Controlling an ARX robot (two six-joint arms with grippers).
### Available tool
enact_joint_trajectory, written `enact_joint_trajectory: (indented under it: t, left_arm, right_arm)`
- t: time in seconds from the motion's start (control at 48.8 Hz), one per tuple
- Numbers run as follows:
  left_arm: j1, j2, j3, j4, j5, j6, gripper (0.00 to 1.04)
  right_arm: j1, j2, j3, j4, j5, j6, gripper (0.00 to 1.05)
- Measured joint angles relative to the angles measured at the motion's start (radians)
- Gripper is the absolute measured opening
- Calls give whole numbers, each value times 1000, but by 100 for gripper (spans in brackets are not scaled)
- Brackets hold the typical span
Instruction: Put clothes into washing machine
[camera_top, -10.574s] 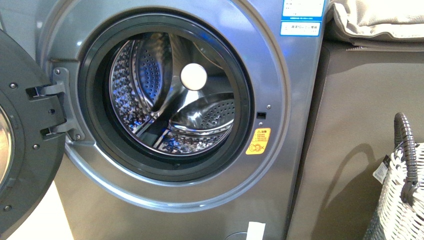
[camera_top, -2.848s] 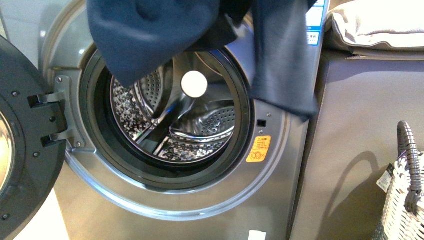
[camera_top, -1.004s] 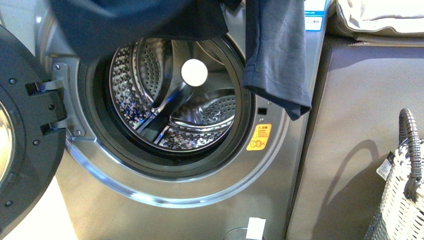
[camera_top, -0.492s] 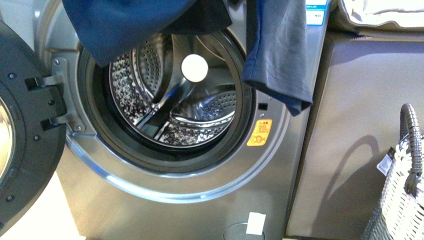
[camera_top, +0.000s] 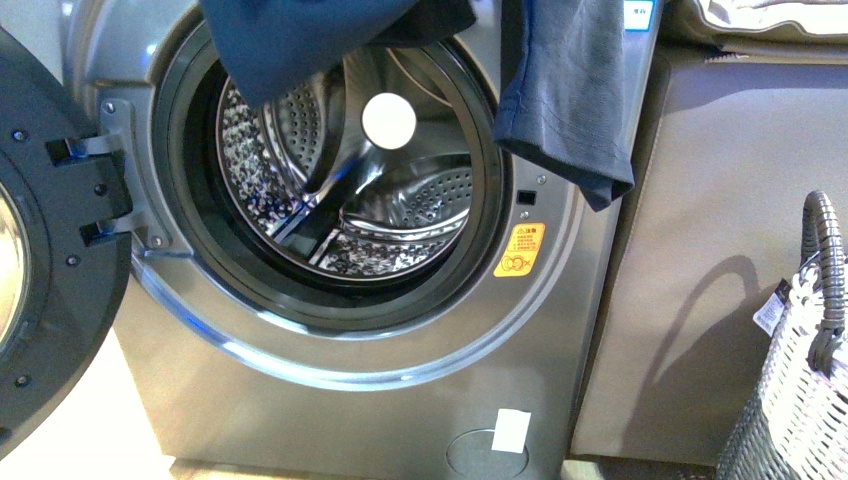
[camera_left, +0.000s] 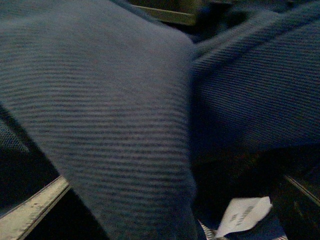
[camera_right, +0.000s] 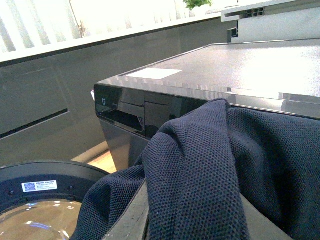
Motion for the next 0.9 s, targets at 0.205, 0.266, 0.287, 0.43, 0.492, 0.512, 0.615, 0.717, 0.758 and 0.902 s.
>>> enact_joint_trajectory:
  t: [0.205, 0.266, 0.287, 0.43, 0.492, 0.512, 0.615, 0.717, 0.758, 0.902]
  left_arm:
    - [-89, 5, 10, -79, -24, 69, 98]
    - [-105, 30, 41, -87, -52, 83, 98]
    - [-108, 40, 53, -87, -69, 87, 98]
    - [-129, 108, 126, -68, -176, 87, 98]
    - [-136, 140, 161, -51, -237, 85, 98]
    - [-137, 145, 166, -49, -246, 86, 98]
    - [-148, 183, 215, -30, -338, 87, 98]
    - [-157, 205, 244, -7, -403, 86, 98]
    - [-161, 211, 253, -3, -421, 86, 98]
    - [-177, 233, 277, -5, -488, 91, 98]
  right_arm:
    - [-4, 0, 0, 0, 2, -3, 22]
    - [-5, 0, 0, 0, 8, -3, 22]
    - [-5, 0, 0, 0, 9, -3, 22]
    - [-6, 0, 0, 0, 10, -5, 22]
    - [-6, 0, 0, 1, 10, -5, 22]
    - [-6, 0, 0, 1, 10, -5, 22]
    - [-6, 0, 0, 1, 9, -3, 22]
    - [-6, 0, 0, 2, 8, -3, 22]
    - [-6, 0, 0, 2, 8, -3, 22]
    - [-6, 0, 0, 2, 9, -3, 22]
